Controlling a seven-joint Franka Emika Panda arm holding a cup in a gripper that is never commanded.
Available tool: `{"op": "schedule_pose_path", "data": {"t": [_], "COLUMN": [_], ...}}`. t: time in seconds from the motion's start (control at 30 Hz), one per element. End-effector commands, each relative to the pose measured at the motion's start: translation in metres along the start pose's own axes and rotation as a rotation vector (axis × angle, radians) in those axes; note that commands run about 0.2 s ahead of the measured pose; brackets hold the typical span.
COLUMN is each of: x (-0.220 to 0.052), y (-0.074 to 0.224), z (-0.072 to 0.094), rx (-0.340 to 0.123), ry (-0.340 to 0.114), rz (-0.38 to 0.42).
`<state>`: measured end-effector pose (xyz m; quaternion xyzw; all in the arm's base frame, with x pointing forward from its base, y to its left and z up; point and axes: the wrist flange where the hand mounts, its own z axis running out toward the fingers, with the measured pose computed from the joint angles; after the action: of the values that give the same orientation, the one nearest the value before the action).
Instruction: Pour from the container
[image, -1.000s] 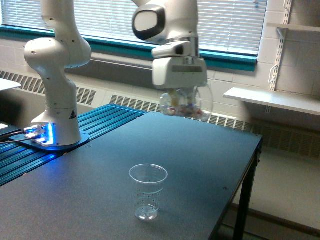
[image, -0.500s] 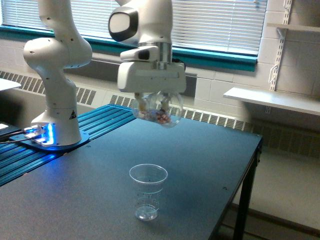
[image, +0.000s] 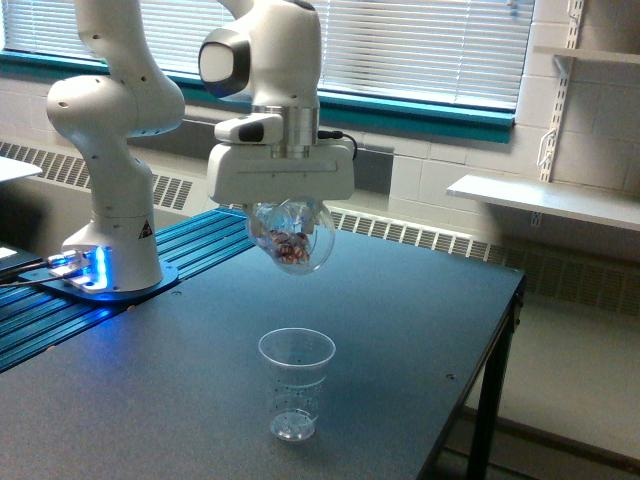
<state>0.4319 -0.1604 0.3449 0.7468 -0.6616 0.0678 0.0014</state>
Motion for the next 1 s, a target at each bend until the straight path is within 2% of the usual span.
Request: {"op": "schedule_pose_path", "data": {"t": [0.03,0.37,0.53,0.63,0.77,1.0], "x": [0.009,0.017,0.019,0.019,0.019,0.015], "y": [0.009,0.015,0.016,0.015,0.009,0.001], "z": [0.006,0.018,0.024,0.026,0.028,0.032], "rx": [-0.015,-0.038,-0.068,-0.086,-0.078,-0.090], "ry": [-0.033,-0.103,-0.132,-0.141,-0.152,-0.161], "rz": [0.077,0.157,0.175,0.186,0.201,0.175]}}
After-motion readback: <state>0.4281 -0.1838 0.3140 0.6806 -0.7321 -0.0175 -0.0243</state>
